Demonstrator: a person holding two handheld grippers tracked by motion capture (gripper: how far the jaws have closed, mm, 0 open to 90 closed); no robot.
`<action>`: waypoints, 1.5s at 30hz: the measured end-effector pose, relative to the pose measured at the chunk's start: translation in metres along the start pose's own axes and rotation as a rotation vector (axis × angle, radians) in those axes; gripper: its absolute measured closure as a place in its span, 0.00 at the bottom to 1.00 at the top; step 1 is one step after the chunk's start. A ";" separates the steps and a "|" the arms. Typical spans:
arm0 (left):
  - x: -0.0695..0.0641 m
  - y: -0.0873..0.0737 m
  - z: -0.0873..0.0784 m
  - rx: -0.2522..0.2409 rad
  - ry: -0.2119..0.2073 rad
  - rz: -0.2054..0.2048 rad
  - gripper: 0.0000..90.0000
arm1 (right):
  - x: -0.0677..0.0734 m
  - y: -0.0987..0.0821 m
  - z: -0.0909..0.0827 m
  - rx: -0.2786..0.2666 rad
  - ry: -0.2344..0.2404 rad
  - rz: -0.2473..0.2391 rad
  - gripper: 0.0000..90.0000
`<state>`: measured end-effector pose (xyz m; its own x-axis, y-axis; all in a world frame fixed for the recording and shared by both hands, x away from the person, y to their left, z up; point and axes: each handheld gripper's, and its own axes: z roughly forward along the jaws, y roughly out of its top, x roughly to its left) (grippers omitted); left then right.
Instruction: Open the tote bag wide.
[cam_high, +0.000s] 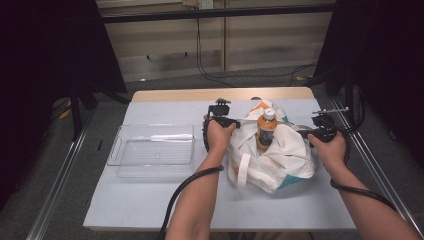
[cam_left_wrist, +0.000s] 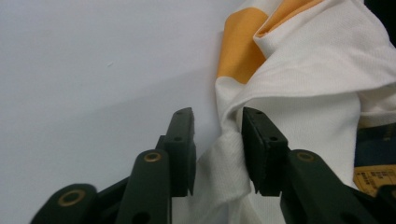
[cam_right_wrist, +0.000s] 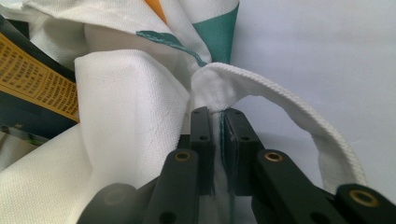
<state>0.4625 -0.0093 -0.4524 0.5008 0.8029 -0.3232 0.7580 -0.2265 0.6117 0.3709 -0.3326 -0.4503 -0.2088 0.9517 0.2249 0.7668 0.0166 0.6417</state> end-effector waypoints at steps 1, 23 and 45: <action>-0.002 0.000 -0.003 -0.022 -0.005 -0.011 0.69 | 0.000 0.001 -0.001 -0.002 -0.004 -0.007 0.92; -0.012 -0.004 -0.048 -0.065 -0.035 0.006 0.57 | 0.005 0.004 -0.022 -0.054 -0.094 -0.035 0.64; -0.023 -0.029 -0.064 -0.011 -0.046 0.017 0.68 | 0.008 0.003 -0.048 -0.079 -0.076 0.006 0.44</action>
<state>0.4023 0.0141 -0.4169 0.5326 0.7729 -0.3448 0.7443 -0.2338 0.6255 0.3425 -0.3397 -0.4109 -0.1549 0.9724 0.1744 0.7171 -0.0108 0.6969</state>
